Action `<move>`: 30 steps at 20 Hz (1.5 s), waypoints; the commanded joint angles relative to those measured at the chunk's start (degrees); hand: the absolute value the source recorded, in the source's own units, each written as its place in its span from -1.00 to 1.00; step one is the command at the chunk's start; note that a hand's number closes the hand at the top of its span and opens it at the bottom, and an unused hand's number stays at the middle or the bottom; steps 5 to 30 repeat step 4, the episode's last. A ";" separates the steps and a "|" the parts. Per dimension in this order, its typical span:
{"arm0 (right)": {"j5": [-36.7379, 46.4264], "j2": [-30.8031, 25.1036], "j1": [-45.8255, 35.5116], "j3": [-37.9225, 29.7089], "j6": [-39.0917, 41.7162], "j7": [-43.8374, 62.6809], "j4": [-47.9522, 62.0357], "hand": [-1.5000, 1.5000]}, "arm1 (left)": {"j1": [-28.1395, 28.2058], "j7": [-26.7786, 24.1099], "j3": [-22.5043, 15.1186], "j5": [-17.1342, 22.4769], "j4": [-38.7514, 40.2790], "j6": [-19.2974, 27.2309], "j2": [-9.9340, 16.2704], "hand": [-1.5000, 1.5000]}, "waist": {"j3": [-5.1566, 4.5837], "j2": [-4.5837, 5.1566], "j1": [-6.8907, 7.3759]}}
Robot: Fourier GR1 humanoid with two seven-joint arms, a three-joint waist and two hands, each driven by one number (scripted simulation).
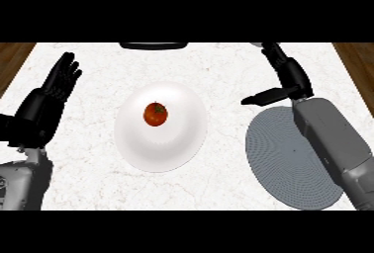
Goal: Pick the tomato from the placemat and place it in the plate
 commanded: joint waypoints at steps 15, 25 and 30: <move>5.40 -1.64 -0.23 -2.84 -0.86 -5.72 4.19 -1.00 | 0.05 -2.13 0.58 -1.41 1.04 -0.06 -0.31 0.00 | 0.00 0.15 0.41; 5.40 -1.64 -0.23 -2.84 -0.86 -5.72 4.19 -1.00 | 0.05 -2.13 0.58 -1.41 1.04 -0.06 -0.31 0.00 | 0.00 0.15 0.41; 5.40 -1.64 -0.23 -2.84 -0.86 -5.72 4.19 -1.00 | 0.05 -2.13 0.58 -1.41 1.04 -0.06 -0.31 0.00 | 0.00 0.15 0.41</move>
